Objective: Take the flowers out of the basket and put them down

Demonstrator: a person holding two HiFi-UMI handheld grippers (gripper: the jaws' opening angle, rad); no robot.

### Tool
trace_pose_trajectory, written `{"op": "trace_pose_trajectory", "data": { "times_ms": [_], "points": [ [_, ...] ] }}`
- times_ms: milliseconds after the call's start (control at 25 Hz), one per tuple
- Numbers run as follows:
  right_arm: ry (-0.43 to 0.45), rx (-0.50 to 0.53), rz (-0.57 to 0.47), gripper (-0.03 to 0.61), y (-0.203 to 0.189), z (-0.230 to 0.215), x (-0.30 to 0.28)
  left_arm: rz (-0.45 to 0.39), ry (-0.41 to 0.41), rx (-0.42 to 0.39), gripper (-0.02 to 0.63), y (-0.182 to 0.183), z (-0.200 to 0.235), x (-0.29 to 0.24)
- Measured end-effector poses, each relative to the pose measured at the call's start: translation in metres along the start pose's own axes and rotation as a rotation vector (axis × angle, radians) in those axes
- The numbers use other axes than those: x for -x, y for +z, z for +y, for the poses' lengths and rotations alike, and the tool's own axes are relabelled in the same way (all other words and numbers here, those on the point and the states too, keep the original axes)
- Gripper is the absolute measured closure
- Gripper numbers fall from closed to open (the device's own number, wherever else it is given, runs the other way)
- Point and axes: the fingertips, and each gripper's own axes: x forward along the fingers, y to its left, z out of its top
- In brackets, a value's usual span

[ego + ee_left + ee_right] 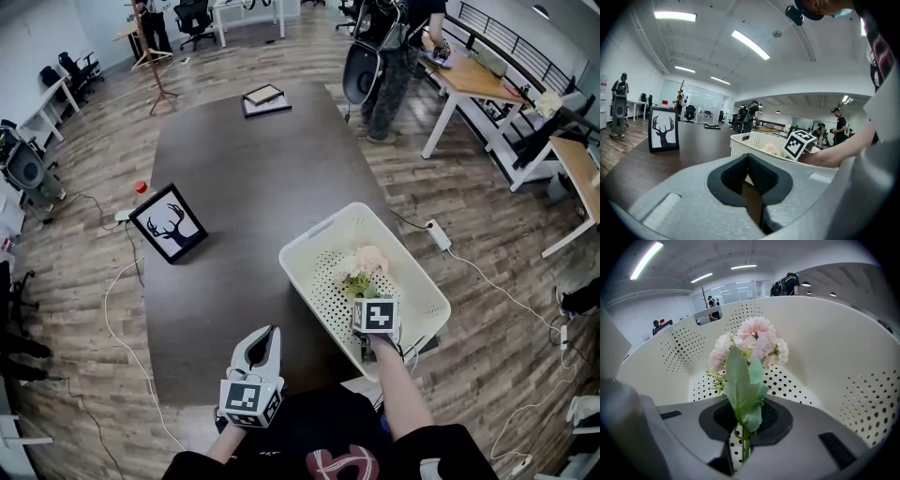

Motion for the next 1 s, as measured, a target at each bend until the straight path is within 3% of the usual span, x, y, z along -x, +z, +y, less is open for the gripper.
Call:
{"op": "trace_pose_trajectory", "data": {
  "times_ms": [480,760,1000],
  "points": [
    [0.028,0.06,-0.08,0.522,0.014,0.01,0.01,-0.013,0.004,-0.001,0.604,0.002,0.002,0.002],
    [0.076,0.022,-0.12,0.522,0.021,0.016,0.019,-0.009,0.0,0.0,0.604,0.001,0.0,0.001],
    [0.071,0.059,-0.15,0.522,0.03,0.019,0.028,-0.009,-0.005,-0.003,0.604,0.002,-0.002,0.0]
  ]
}}
